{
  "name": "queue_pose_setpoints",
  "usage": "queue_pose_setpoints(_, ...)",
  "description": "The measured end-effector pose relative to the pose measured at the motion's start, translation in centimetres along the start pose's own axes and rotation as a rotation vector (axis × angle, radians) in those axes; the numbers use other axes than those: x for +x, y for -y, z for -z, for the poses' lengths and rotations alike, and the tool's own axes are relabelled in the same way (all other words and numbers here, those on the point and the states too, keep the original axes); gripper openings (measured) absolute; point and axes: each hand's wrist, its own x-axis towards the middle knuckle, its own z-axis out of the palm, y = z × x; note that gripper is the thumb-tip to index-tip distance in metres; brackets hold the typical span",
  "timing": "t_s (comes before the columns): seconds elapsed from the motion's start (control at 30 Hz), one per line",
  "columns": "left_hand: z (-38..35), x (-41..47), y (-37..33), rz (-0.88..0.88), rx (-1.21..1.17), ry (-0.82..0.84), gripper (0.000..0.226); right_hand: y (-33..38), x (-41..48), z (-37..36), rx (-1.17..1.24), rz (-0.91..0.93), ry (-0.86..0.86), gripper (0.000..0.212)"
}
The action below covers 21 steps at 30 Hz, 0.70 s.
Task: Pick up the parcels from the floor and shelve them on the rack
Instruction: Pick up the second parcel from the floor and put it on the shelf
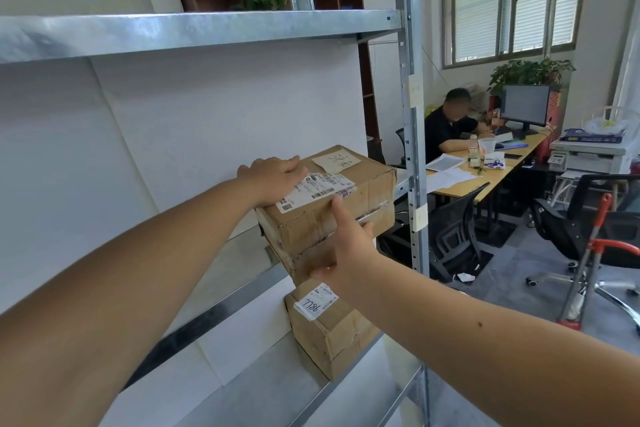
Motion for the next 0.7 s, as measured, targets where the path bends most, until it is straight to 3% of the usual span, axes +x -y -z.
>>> queue_pose_setpoints(0.17,0.4,-0.8,-0.8,-0.001,0.002,0.083,0.079,-0.2,0.7,-0.5,-0.017,-0.007,0.026,0.089)
queue_pose_setpoints(0.37,1.2,-0.9,-1.4,-0.032,-0.119,0.195,0.127,-0.5,2.1,-0.8,-0.045,0.021,0.046,0.041)
queue_pose_setpoints(0.47,1.1,-0.7,-1.1,-0.114,-0.242,0.214,0.128,-0.6,2.8,-0.9,-0.04,0.014,0.05,0.028)
queue_pose_setpoints(0.6,1.2,-0.5,-1.1,-0.093,-0.163,0.017,0.107,-0.6,3.7,-1.2,-0.032,0.023,0.05,0.014)
queue_pose_setpoints(0.63,1.4,-0.5,-1.3,-0.051,-0.096,-0.044,0.102,-0.6,3.8,-1.2,-0.028,0.026,0.056,0.02)
queue_pose_setpoints(0.7,1.7,-0.5,-1.5,0.021,0.048,-0.131,0.093,-0.7,4.2,-1.0,-0.037,0.028,0.057,0.054)
